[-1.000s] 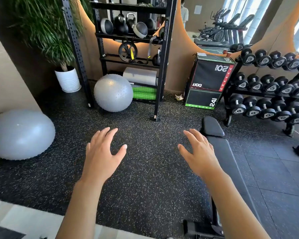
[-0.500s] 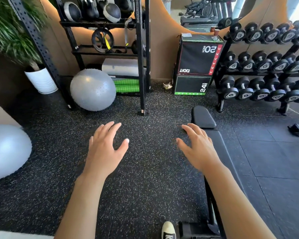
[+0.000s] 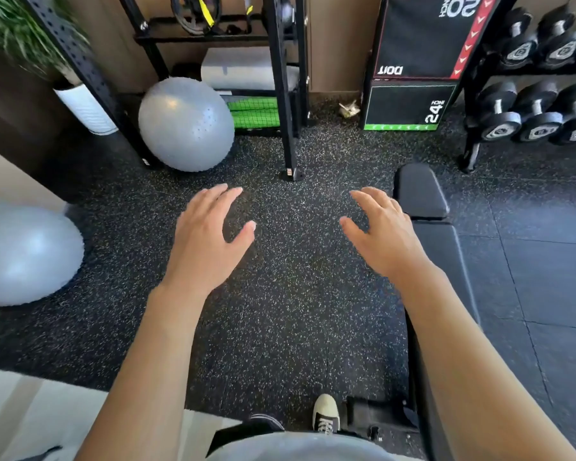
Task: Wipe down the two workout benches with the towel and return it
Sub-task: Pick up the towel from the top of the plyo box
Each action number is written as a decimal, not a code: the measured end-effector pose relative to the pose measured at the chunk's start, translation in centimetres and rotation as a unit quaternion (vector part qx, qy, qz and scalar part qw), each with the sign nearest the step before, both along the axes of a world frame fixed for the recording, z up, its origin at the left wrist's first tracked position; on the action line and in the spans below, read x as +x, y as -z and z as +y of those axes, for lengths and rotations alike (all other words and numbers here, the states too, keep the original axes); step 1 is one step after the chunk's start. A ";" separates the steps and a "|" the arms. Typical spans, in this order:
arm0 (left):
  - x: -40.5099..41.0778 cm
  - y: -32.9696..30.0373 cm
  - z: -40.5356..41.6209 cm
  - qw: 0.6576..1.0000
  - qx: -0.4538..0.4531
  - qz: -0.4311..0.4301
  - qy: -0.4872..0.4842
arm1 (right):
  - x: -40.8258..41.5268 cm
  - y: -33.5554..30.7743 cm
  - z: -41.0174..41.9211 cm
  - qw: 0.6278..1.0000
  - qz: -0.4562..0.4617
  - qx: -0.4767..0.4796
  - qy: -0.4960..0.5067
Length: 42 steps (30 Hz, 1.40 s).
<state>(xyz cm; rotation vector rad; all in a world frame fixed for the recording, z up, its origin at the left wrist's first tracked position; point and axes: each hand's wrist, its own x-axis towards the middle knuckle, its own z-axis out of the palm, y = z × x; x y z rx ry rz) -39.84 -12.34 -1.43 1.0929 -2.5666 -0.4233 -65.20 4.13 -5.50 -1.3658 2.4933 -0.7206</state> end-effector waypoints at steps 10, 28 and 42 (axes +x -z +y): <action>-9.2 -1.6 -5.1 0.999 -0.009 0.003 0.049 | -6.9 -0.4 -3.7 0.999 -0.018 -0.025 0.028; -23.8 -2.4 -27.5 0.982 0.021 0.092 0.163 | -16.5 -3.8 -21.8 0.992 0.027 0.016 0.126; -25.0 -0.3 -42.4 0.989 0.047 0.080 0.116 | -19.8 -4.7 -38.3 0.993 0.035 0.046 0.098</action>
